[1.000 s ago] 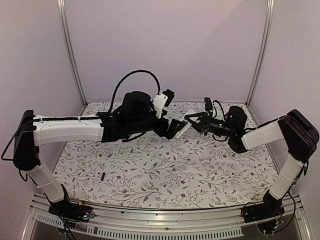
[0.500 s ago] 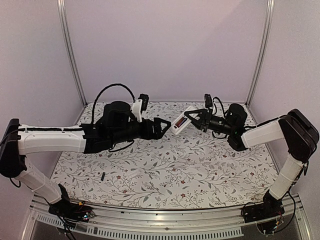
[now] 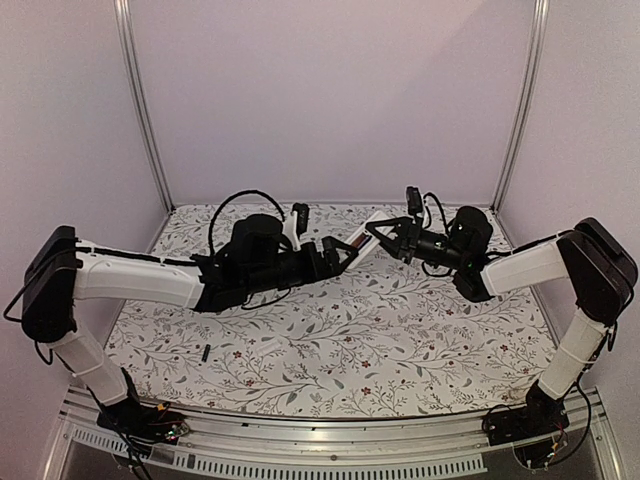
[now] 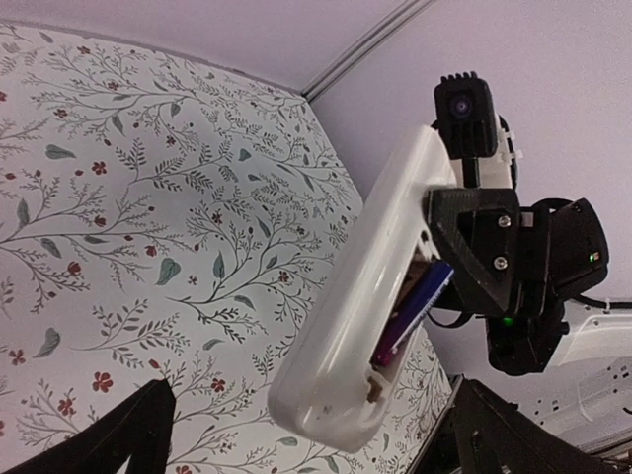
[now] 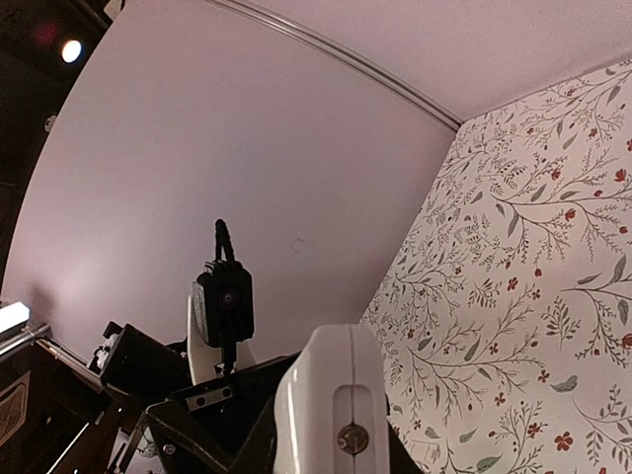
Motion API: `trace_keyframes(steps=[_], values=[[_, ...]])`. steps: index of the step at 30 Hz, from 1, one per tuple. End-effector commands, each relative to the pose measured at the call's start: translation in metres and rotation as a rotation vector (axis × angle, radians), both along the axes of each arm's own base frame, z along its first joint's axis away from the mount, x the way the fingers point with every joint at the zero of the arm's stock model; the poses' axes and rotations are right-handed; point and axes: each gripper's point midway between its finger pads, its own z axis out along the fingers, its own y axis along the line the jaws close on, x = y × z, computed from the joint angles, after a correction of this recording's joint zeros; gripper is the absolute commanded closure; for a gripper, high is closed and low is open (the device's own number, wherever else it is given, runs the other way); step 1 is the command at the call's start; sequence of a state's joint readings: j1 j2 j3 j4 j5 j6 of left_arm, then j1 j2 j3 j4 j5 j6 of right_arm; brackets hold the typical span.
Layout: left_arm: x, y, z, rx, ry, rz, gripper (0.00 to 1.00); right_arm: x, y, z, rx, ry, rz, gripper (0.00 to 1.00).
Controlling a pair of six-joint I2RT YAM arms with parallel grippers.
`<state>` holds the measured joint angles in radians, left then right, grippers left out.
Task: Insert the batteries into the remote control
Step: Load the battery into the battery compartment.
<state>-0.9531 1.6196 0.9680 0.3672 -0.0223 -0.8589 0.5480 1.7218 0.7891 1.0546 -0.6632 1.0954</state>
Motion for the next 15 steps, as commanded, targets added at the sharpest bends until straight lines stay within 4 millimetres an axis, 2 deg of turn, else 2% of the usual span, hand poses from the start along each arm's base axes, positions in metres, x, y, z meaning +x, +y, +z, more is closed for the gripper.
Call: trace_keyframes(steps=[1,15], values=[[0.007,-0.012,0.018,-0.107,0.014,0.016,0.00,0.001,0.005,0.011,0.011,-0.044,-0.001,1.00],[0.009,-0.029,0.027,-0.186,0.023,-0.002,0.00,-0.002,0.009,0.001,-0.024,-0.053,-0.013,1.00]])
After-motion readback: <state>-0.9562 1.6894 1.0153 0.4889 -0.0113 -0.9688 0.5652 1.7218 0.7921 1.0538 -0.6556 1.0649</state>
